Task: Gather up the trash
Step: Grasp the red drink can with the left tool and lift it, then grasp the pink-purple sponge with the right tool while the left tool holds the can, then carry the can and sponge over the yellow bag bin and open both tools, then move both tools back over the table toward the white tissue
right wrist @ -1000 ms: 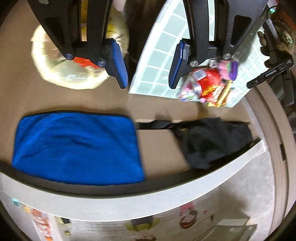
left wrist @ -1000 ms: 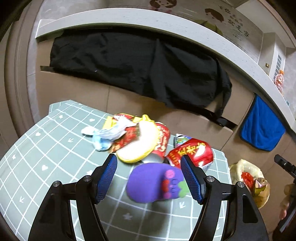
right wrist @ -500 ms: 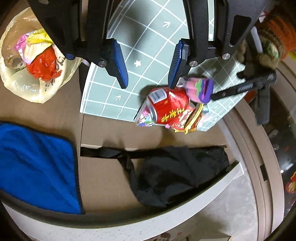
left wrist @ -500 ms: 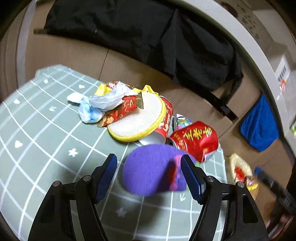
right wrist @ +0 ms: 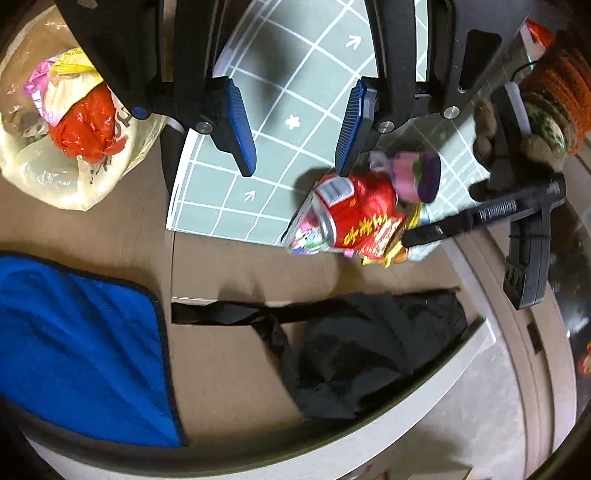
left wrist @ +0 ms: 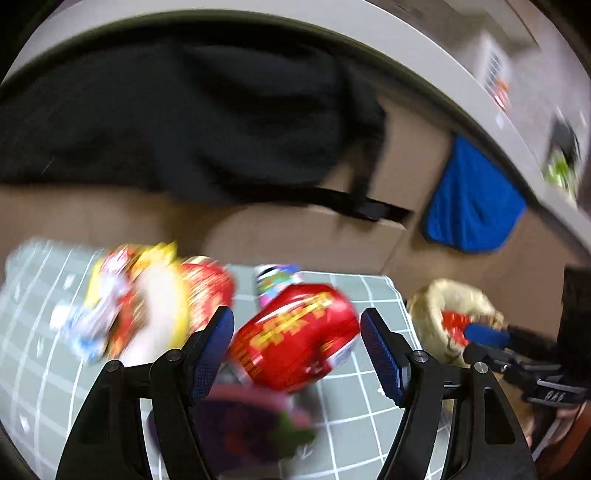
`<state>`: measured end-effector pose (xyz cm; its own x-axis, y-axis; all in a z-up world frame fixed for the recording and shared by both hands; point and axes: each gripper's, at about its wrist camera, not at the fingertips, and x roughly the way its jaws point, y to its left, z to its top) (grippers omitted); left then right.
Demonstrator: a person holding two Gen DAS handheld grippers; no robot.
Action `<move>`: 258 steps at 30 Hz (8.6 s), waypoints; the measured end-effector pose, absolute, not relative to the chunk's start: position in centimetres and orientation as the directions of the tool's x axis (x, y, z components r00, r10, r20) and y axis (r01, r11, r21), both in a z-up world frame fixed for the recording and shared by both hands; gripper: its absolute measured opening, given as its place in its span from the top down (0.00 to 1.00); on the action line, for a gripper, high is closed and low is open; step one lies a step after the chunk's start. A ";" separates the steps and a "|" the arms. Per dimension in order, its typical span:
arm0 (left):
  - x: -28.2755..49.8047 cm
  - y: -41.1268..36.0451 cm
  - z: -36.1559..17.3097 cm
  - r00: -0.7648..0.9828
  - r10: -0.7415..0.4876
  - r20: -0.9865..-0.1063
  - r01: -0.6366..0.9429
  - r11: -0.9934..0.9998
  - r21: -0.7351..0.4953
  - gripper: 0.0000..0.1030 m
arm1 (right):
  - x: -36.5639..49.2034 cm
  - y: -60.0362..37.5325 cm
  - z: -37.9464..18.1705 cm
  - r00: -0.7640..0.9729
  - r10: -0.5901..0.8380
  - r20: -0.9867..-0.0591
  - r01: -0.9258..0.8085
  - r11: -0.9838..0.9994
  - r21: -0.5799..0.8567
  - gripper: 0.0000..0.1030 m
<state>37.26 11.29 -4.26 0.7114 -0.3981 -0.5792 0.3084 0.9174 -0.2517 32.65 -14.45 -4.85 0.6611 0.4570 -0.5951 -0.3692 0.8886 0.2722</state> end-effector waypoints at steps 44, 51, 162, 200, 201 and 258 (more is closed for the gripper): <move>38.3 9.4 -11.0 0.526 -0.449 -0.722 0.147 0.884 -0.443 0.34 | 28.3 -21.0 -5.5 0.699 0.434 -0.568 -0.296 0.899 0.322 0.59; 33.5 12.4 -5.1 0.678 -0.442 -0.587 0.175 0.873 -0.456 0.35 | 28.3 -19.3 -5.4 0.684 0.435 -0.585 -0.319 0.900 0.295 0.59; 26.2 0.2 10.4 0.940 -0.258 -0.221 0.247 0.966 -0.079 0.37 | 26.6 -22.8 6.2 0.856 0.330 -0.397 -0.342 0.939 0.042 0.73; 38.5 -17.3 -4.9 0.551 -0.675 -0.491 0.534 0.737 -0.415 0.35 | 31.9 -39.9 -1.4 0.841 0.221 -0.494 -0.093 0.958 0.271 0.70; 38.9 -17.7 -6.1 0.526 -0.663 -0.533 0.521 0.746 -0.413 0.33 | 32.4 -40.1 -2.3 0.829 0.215 -0.516 -0.076 0.958 0.277 0.67; 30.6 17.2 -11.9 0.677 -0.337 -0.654 0.119 0.927 -0.355 0.30 | 32.9 -9.5 -4.3 0.656 0.443 -0.611 -0.386 0.893 0.233 0.61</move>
<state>30.57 17.19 -11.93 0.6773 -0.3370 -0.6539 0.1188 0.9273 -0.3549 32.93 -9.52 -4.28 0.6557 0.4430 -0.6114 -0.3856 0.8927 0.2333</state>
